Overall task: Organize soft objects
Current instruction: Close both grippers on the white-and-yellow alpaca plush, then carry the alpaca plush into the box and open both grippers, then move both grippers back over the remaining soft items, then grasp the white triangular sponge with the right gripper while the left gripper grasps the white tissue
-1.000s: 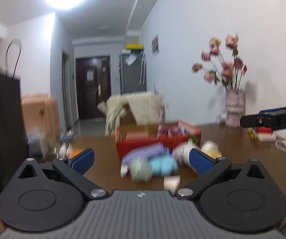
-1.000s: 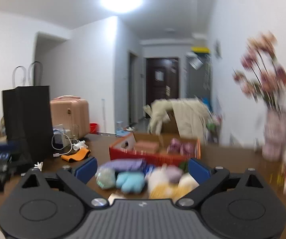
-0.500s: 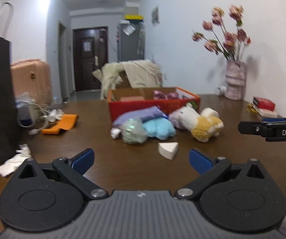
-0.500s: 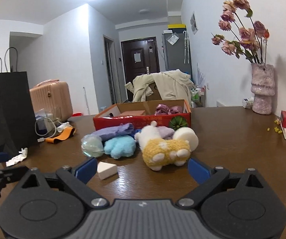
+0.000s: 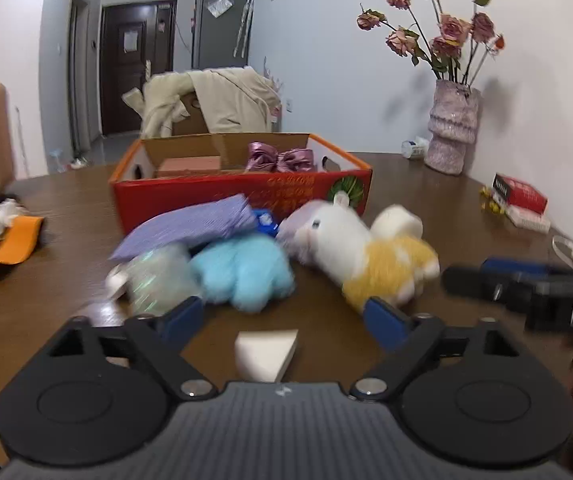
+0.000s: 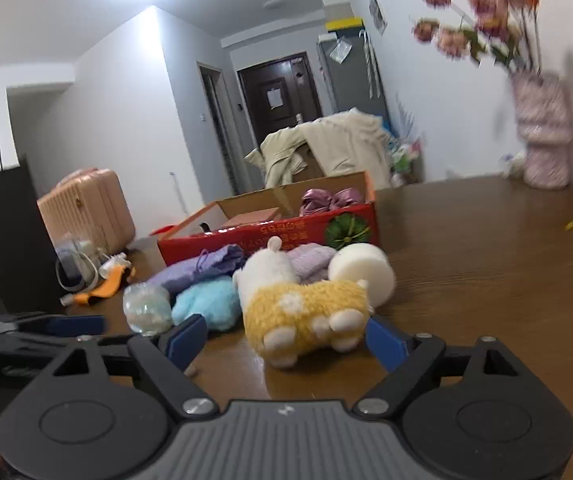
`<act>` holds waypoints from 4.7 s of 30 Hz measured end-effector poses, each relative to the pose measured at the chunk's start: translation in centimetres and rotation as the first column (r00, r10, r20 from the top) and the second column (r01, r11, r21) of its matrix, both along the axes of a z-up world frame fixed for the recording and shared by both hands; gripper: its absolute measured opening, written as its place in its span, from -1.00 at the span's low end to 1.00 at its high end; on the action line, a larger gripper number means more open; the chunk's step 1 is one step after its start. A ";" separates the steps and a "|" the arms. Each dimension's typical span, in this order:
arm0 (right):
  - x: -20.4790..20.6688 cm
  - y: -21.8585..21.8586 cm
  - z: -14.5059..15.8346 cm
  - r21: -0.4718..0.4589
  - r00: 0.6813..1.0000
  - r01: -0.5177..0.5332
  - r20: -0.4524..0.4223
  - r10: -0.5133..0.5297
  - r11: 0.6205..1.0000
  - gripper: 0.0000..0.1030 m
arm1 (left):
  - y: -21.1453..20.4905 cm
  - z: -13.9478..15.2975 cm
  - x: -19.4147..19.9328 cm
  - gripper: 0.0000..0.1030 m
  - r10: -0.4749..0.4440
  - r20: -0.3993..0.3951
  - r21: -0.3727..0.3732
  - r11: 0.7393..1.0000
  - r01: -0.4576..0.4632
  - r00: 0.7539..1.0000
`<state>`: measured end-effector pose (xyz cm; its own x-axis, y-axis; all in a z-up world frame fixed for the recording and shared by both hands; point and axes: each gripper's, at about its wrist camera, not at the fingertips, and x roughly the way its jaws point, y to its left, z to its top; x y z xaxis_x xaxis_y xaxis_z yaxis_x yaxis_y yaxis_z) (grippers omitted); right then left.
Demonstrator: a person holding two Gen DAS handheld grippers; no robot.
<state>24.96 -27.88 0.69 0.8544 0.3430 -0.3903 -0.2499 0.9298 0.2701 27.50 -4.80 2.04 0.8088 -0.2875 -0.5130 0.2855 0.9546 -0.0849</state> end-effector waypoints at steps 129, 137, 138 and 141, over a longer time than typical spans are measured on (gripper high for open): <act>-12.1 5.4 3.3 -0.146 0.982 0.003 0.188 0.025 0.989 0.89 | 12.0 1.6 -15.1 0.94 0.180 0.208 -0.026 0.984 -0.179 0.961; -7.4 8.4 1.2 -0.193 0.993 -0.073 0.078 0.090 0.978 0.70 | 13.2 0.2 -8.9 0.64 0.223 0.112 -0.035 0.975 -0.221 0.968; -6.6 8.9 1.1 -0.196 0.993 -0.081 0.064 0.095 0.977 0.70 | 13.4 0.2 -8.0 0.60 0.216 0.108 -0.036 0.976 -0.213 0.970; -4.3 10.5 0.6 -0.200 0.992 -0.109 0.034 0.118 0.974 0.56 | 13.5 0.3 -4.9 0.50 0.187 0.097 -0.010 0.982 -0.187 0.978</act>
